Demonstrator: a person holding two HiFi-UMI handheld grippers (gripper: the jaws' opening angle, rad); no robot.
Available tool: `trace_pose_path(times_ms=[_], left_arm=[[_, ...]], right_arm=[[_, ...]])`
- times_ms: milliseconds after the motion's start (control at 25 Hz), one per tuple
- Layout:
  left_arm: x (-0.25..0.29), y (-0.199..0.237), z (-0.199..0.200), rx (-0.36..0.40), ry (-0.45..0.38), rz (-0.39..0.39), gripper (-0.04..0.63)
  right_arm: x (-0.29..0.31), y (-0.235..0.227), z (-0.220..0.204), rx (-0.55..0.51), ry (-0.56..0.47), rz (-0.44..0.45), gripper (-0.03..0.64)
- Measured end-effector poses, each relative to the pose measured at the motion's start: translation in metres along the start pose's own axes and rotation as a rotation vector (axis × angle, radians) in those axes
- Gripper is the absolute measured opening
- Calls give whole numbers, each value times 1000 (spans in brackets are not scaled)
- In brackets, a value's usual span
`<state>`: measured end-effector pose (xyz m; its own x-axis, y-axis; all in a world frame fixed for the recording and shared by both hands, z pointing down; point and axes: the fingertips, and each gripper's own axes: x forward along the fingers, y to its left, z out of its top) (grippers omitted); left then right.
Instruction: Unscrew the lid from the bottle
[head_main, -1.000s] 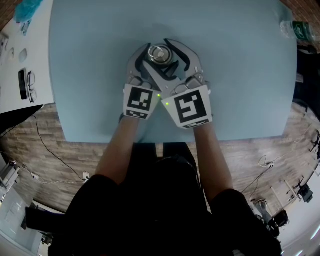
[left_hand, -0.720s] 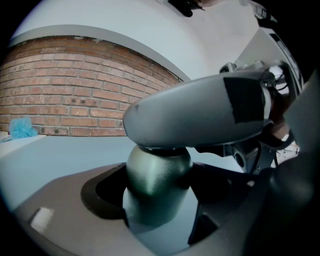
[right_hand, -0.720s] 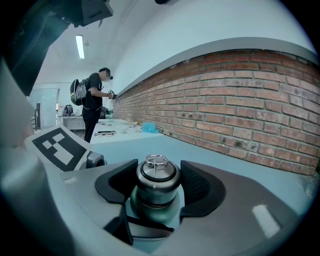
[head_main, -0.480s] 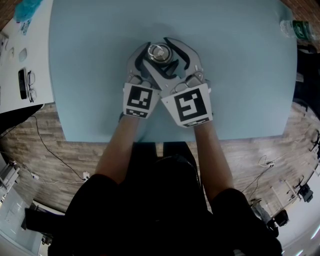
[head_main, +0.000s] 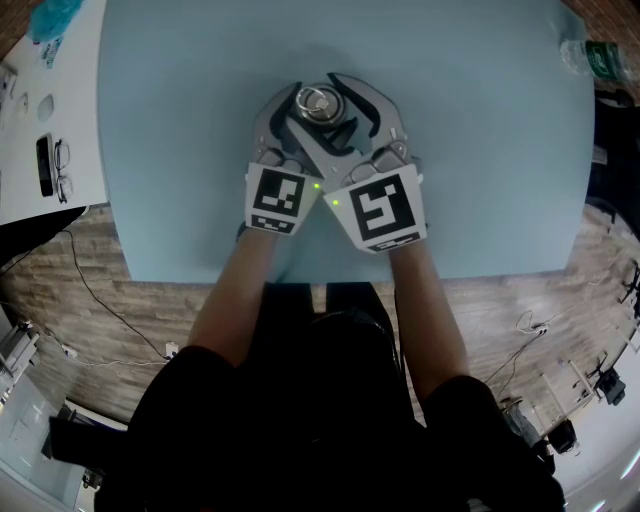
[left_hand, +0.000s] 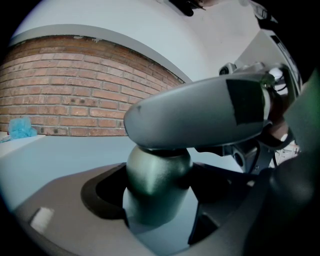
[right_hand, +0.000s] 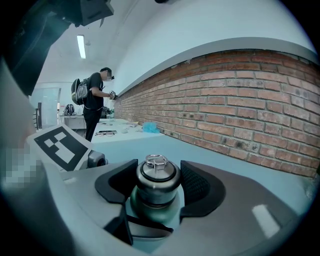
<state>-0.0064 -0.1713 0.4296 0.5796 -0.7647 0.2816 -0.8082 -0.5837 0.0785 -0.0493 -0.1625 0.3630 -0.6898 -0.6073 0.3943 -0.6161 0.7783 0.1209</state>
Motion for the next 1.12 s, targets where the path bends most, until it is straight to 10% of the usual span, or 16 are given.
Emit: trace_pose_path(times_ms=[1120], left_arm=[[-1,-4,0,34,4,-97,376]], right_arm=[[-2,4,0,-37,-31,90,268]])
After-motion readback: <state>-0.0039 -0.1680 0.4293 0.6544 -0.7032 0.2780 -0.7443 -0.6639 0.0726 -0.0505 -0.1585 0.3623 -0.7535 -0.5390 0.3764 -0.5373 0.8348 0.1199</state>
